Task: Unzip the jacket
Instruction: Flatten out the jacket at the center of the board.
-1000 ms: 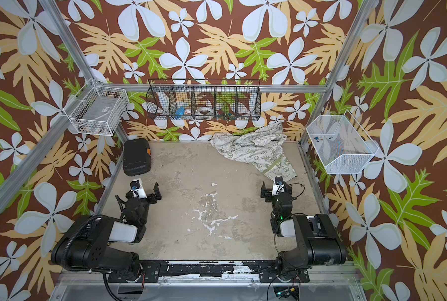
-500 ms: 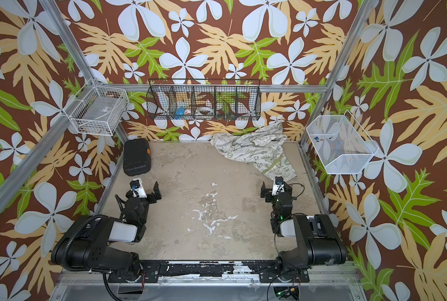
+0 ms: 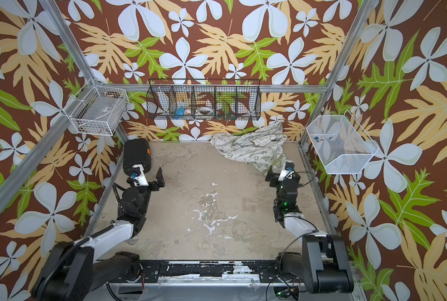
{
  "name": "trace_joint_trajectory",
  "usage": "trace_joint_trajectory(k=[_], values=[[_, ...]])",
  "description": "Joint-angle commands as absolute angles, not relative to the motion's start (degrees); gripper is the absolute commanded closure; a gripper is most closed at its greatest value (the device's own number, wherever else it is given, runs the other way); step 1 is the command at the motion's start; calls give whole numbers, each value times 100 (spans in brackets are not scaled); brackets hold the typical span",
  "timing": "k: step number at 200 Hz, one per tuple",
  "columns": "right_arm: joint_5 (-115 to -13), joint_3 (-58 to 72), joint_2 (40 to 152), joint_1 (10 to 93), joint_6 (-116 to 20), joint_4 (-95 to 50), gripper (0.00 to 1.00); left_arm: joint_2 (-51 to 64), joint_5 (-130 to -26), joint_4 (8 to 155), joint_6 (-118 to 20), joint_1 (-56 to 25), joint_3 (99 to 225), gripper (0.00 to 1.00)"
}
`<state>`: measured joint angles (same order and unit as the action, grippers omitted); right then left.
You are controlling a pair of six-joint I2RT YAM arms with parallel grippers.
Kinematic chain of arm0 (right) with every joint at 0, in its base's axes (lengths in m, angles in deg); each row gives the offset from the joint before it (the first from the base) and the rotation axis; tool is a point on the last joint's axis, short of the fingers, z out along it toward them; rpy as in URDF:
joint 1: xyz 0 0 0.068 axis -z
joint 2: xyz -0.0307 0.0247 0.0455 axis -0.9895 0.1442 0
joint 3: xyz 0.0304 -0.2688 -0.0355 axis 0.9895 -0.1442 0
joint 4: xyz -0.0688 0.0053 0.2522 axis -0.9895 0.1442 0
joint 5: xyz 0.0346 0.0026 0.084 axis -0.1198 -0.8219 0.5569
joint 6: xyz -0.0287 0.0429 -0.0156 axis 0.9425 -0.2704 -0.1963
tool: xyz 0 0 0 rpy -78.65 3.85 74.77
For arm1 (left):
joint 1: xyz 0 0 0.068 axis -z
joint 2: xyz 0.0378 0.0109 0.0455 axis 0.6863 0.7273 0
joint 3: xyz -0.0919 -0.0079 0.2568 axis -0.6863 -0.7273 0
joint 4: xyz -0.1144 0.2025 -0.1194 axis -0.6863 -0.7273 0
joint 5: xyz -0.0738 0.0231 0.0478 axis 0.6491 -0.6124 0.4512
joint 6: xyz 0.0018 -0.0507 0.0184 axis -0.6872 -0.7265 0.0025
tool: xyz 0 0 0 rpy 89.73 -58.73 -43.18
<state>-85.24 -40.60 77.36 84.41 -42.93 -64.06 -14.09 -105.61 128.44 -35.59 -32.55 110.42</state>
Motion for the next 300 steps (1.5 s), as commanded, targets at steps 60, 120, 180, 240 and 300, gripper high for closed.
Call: trace_joint_trajectory(k=[60,120,180,240,300], values=[[-6359,-99,10614,8689,-5664,-2012,0,-2321,-10213,9887,-5208,-3224,11551,0],[-6215,2358,12626,8682,-5425,-816,2,-2296,-9699,9523,-4978,-3210,11680,0],[-6190,2803,13317,8680,-5300,-685,19,-1840,-9073,8971,-4269,-2796,12015,0],[-6072,1329,12002,8372,-5184,-664,88,-1364,-9291,9228,-4373,-2564,12200,0],[-6294,-1267,9664,6442,-5901,-1038,86,-983,-9112,9394,-4547,-2331,12393,0]])
